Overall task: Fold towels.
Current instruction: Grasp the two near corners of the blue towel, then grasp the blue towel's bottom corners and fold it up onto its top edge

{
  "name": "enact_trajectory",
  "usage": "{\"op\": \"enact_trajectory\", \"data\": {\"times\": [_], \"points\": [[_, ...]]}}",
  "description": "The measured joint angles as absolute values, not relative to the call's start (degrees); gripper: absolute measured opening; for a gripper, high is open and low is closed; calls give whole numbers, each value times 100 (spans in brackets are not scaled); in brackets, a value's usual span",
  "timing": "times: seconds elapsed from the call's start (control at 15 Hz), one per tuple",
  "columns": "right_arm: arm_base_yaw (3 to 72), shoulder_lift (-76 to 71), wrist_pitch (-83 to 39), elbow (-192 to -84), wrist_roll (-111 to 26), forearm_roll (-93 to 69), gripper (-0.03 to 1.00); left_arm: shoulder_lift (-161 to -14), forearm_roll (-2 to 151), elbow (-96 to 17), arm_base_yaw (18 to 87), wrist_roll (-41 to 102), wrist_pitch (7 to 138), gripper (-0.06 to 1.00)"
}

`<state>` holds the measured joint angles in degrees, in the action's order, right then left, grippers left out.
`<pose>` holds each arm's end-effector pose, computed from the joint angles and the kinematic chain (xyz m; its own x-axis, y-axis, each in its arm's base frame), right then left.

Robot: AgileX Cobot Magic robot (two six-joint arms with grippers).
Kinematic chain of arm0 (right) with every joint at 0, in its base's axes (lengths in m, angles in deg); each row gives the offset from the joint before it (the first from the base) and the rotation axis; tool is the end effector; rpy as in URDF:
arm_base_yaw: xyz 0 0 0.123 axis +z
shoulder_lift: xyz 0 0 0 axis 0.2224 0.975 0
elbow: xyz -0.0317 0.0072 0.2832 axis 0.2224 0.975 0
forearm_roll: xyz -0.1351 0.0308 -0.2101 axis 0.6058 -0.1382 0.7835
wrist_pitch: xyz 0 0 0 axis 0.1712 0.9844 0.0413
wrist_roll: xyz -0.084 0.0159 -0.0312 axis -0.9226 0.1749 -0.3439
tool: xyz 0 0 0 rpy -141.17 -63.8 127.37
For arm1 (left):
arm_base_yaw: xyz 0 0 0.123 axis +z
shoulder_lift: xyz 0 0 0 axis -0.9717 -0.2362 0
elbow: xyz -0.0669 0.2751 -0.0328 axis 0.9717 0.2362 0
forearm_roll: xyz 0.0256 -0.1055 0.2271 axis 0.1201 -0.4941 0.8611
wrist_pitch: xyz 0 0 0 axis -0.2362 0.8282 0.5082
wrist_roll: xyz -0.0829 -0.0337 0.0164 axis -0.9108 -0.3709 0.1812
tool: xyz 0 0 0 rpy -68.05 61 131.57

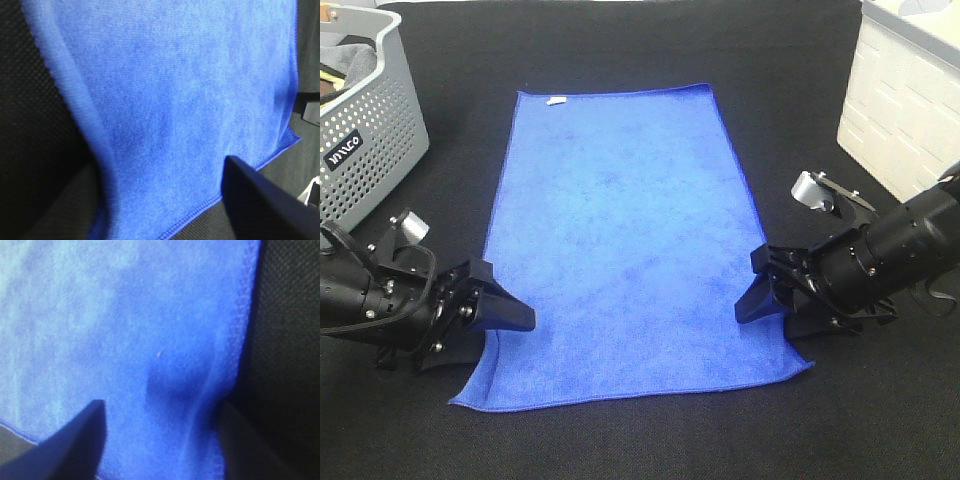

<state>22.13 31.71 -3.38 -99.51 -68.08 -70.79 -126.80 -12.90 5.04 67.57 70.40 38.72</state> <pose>0.2779 0.0855 0.0952 -0.9801 0.0894 -0.1774 -0.0070 0.8769 0.4806 0.2603 -0.0959 0.0719 -0.9618 -0.2486 -0.1148 -0.1033 0.7176 -0.6888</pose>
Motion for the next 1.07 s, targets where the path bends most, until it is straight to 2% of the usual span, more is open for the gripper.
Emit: {"op": "enact_trajectory", "data": {"times": [0.27, 0.33, 0.6, 0.8, 1.07], "points": [[2213, 3251, -401, -9986, -6739, -7038, 9, -12778, -1255, 487, 6734, 7052, 4302, 9], [2213, 3251, -401, -9986, -6664, -7021, 0, -12783, -1244, 487, 6734, 7080, 4330, 2], [2213, 3245, -86, -9986, -6533, -7010, 0, -12646, -935, 487, 6734, 6925, 4399, 0], [2213, 3022, 303, -9986, -6263, -6786, 0, -12199, 223, 493, 6723, 6003, 4485, 0], [2213, 2305, 487, -9980, -5066, -5480, 0, -11489, 2308, 504, 6717, 4313, 4330, 0]]}}
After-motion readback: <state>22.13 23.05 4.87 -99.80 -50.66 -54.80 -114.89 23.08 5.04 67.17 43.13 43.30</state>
